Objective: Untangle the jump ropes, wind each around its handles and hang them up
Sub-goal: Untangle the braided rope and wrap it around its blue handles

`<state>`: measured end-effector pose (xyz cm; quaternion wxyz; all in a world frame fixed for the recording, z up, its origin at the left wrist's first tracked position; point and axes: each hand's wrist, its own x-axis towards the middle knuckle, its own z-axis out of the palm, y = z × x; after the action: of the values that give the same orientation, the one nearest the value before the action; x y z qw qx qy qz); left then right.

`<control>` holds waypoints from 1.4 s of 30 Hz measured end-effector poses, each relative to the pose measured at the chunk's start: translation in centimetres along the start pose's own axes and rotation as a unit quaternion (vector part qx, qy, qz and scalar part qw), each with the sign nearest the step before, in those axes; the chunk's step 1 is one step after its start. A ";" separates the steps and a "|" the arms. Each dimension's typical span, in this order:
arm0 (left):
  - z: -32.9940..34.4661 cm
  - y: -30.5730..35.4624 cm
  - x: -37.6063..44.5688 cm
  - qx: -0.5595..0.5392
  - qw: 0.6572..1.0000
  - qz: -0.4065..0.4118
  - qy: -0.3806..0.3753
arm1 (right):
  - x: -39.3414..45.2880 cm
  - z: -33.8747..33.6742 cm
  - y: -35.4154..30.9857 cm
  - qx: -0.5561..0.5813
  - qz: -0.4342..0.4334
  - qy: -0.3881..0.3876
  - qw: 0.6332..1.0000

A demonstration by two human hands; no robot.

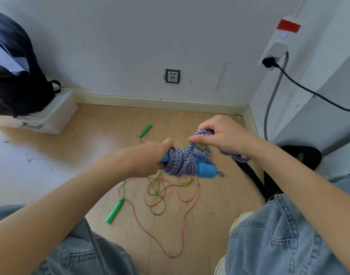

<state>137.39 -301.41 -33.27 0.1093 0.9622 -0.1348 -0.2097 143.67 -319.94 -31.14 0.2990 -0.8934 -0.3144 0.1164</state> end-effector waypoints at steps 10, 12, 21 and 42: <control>-3.0 -1.0 -2.5 -0.315 0.920 0.164 -0.164 | -0.4 -1.1 1.1 0.196 0.042 -0.136 0.970; -3.3 -1.3 -2.6 -0.342 0.910 0.168 -0.161 | -0.9 -2.5 1.3 0.284 0.030 -0.187 0.940; -2.4 -1.3 -2.0 -0.374 0.917 0.095 -0.105 | -0.9 -0.9 1.2 0.178 0.119 -0.077 0.974; -1.0 -2.3 0.7 -0.068 0.994 -0.039 0.081 | -0.3 -2.0 1.8 0.169 0.210 -0.206 0.941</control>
<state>138.92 -299.32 -33.29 0.1767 0.9709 -0.0734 -0.1443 145.10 -322.22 -30.67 0.3428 -0.8322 -0.1500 0.4091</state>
